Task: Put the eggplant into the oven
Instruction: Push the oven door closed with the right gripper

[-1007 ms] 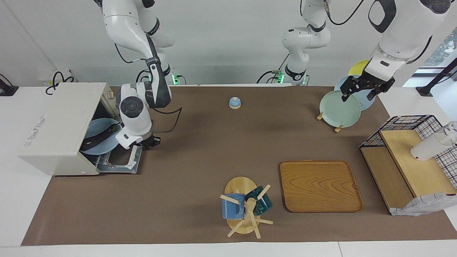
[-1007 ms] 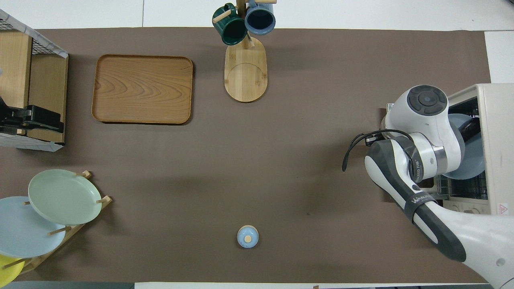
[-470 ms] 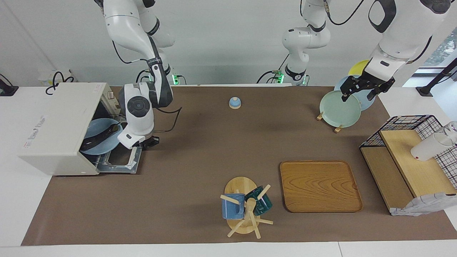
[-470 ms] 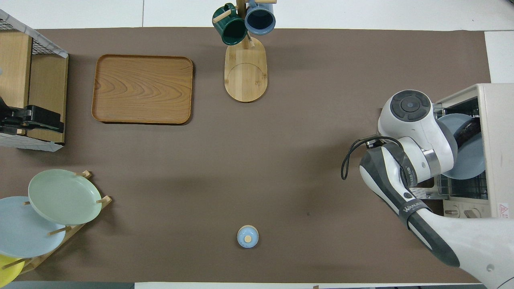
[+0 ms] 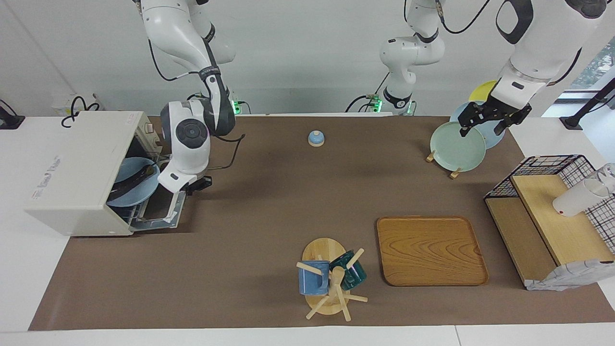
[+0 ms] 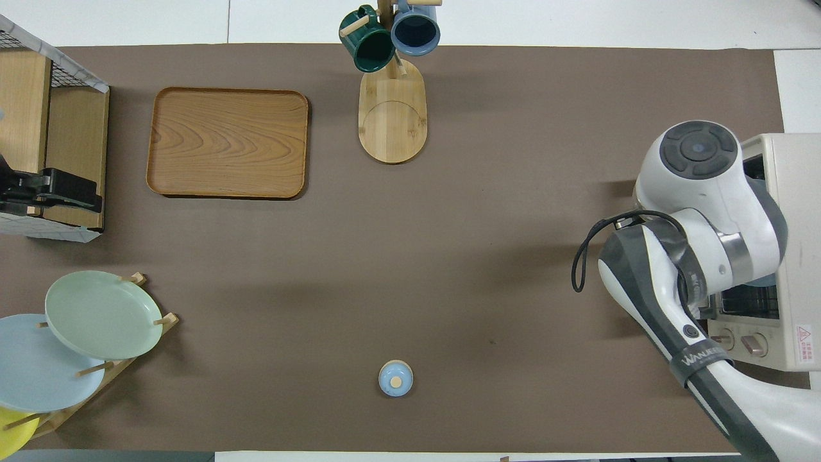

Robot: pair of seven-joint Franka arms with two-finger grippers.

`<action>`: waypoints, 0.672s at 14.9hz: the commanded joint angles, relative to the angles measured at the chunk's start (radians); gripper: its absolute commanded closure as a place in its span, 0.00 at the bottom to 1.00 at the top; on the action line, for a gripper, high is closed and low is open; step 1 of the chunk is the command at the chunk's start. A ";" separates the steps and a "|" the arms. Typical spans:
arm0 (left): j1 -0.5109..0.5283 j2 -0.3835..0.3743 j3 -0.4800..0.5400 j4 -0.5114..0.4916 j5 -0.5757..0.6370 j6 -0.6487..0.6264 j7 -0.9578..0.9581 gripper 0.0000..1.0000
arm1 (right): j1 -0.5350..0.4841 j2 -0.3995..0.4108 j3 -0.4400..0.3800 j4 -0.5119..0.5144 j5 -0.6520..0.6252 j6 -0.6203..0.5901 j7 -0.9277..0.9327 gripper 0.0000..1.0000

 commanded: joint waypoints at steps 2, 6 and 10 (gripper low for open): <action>0.015 -0.005 -0.012 -0.001 0.014 -0.013 0.002 0.00 | -0.085 -0.046 -0.016 -0.002 -0.048 -0.055 -0.121 1.00; 0.015 -0.005 -0.012 -0.001 0.014 -0.013 0.002 0.00 | -0.118 -0.097 -0.018 0.001 -0.018 -0.099 -0.178 1.00; 0.015 -0.005 -0.012 -0.001 0.014 -0.013 0.002 0.00 | -0.141 -0.142 -0.019 0.118 0.085 -0.254 -0.209 0.87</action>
